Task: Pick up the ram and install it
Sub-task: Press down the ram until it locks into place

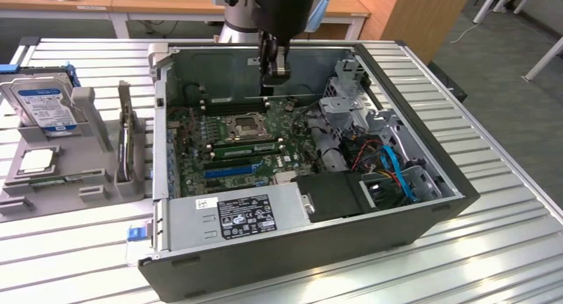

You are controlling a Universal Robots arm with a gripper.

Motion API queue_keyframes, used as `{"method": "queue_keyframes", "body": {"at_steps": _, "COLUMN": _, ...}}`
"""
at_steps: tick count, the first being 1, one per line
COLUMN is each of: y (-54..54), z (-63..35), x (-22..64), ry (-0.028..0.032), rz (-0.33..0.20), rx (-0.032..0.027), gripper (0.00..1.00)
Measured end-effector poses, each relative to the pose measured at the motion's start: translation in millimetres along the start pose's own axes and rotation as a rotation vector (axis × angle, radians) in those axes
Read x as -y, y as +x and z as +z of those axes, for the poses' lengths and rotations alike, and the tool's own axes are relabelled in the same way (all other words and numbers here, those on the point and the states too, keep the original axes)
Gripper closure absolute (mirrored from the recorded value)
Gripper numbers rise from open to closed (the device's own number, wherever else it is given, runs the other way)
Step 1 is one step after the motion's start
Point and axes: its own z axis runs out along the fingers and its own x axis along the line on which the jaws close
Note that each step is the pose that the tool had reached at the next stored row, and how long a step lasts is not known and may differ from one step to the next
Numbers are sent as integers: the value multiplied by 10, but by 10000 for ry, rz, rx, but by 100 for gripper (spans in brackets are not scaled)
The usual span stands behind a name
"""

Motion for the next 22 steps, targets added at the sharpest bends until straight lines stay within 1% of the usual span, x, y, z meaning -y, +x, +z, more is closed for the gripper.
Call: {"method": "queue_keyframes", "body": {"at_steps": 22, "y": 1, "z": 18, "x": 0, "ry": 187, "rz": 3821, "rx": 84, "gripper": 90}}
